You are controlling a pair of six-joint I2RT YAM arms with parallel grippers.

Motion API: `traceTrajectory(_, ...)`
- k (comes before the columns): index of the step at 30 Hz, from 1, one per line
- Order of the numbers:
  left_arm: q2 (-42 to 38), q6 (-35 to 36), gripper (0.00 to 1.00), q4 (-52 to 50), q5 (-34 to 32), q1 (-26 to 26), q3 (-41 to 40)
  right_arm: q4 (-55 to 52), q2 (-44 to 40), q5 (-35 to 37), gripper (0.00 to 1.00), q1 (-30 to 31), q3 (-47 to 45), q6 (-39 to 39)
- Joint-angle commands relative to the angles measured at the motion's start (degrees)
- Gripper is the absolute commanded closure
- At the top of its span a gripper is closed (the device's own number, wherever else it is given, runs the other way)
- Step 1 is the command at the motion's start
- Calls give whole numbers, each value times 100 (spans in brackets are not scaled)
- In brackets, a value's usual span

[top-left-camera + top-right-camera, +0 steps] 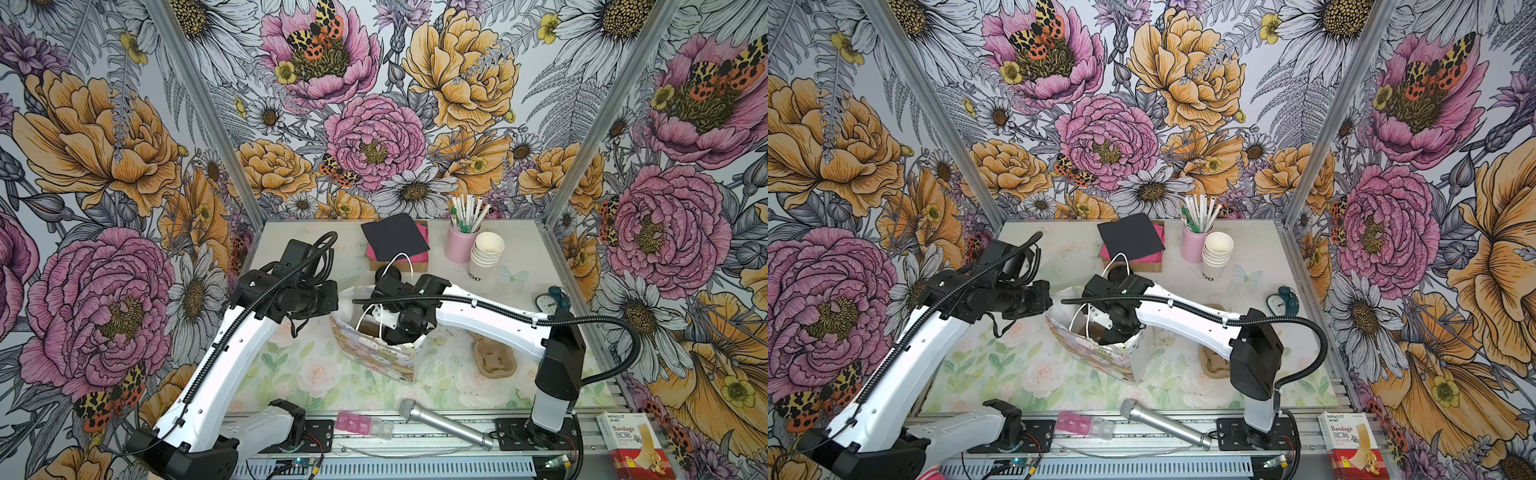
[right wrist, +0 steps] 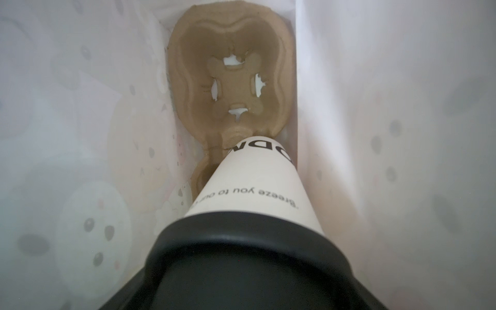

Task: Pack a coffee takeout order
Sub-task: Place the coffee cup in the cup tray.

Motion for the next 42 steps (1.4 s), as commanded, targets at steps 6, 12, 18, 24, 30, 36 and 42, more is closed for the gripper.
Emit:
traceTrajectory(6, 30, 137, 100, 101, -330, -17, 210, -192, 305, -81, 13, 32, 433, -33)
traceTrajectory(12, 31, 137, 100, 101, -333, -16, 210, -194, 560, -129, 13, 41, 796, -67)
traceTrajectory(18, 27, 137, 100, 101, -342, -15, 218, -193, 841, -145, 13, 72, 1163, -142)
traceTrajectory(24, 1, 119, 100, 102, -362, -10, 204, -193, 1198, -179, 13, 103, 1659, -154)
traceTrajectory(30, 17, 145, 100, 102, -350, -15, 215, -192, 1542, -149, 13, 123, 2136, -152)
traceTrajectory(36, 67, 154, 100, 101, -343, -11, 256, -195, 1889, -126, 13, 147, 2579, -143)
traceTrajectory(42, 67, 157, 100, 101, -342, -15, 254, -211, 2167, -52, 13, 166, 2889, -117)
